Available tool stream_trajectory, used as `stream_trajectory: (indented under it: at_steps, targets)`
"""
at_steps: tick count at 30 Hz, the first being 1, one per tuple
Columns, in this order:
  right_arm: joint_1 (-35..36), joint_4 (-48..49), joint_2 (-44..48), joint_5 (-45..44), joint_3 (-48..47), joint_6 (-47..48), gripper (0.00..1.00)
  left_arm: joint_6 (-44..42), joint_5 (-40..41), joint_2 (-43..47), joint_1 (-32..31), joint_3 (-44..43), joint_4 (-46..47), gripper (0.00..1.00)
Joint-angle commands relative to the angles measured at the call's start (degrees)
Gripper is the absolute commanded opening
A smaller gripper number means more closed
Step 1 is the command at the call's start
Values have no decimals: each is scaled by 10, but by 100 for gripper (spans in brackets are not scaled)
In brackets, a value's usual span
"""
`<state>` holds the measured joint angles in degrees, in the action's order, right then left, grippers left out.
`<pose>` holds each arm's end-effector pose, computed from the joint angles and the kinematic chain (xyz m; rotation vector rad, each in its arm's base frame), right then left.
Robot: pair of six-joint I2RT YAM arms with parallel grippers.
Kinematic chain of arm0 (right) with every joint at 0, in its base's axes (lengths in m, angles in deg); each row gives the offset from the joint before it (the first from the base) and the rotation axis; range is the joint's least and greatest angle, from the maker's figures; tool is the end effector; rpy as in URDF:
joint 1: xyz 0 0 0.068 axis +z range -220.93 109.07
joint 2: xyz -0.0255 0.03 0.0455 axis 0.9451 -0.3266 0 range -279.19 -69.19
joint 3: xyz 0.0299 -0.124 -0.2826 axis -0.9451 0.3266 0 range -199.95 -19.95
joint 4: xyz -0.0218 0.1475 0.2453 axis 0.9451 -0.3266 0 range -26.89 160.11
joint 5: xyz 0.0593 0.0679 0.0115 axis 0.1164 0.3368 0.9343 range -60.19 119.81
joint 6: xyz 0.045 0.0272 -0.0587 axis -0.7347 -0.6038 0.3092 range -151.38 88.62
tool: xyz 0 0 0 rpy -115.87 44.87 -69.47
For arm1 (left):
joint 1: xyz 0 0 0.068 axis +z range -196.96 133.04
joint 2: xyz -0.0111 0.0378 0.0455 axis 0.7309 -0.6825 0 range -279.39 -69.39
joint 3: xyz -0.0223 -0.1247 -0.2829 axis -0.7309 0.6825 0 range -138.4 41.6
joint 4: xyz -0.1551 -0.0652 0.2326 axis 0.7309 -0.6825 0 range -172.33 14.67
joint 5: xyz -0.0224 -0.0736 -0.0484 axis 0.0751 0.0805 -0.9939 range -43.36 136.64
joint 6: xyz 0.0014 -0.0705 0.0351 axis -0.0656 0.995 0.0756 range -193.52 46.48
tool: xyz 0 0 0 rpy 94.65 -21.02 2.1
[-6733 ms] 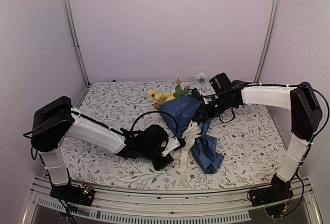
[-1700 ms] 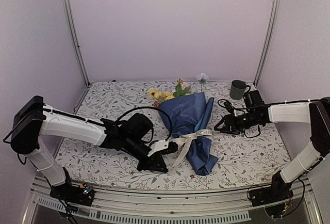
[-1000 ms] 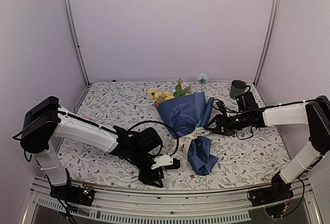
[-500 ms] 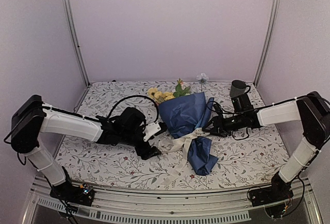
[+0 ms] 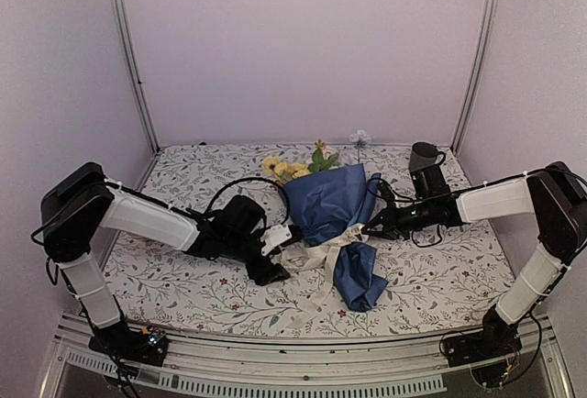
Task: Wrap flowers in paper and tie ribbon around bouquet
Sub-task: Tie the half-tied ribbon around the folded bouquet.
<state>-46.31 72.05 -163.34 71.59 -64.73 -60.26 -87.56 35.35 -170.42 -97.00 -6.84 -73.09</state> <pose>0.2983 0.1864 0.1559 -0.2780 2.5087 1.2886 0.2342 -0.3000 0.1225 1.3987 2.0674 -0.5124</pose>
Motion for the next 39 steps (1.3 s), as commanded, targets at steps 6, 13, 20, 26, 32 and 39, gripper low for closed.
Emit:
stream_trajectory:
  at_steps: [6,13,20,26,32,39]
  targets:
    - [3,-16,13,4,-23,12,0,-18,-100,-35,38,-17,2,9]
    - [3,-52,35,-21,-40,33,0,22,-87,-25,56,-9,20,0]
    - [24,-128,82,-15,-14,72,0,52,-114,0,90,-32,104,0]
    - [76,-186,127,-46,5,81,0,49,-128,-67,92,-121,92,0]
    - [118,-214,206,-59,46,44,0,64,-93,-110,100,-198,87,0]
    - [148,-182,246,-55,140,-21,0,70,-66,-189,108,-262,73,0]
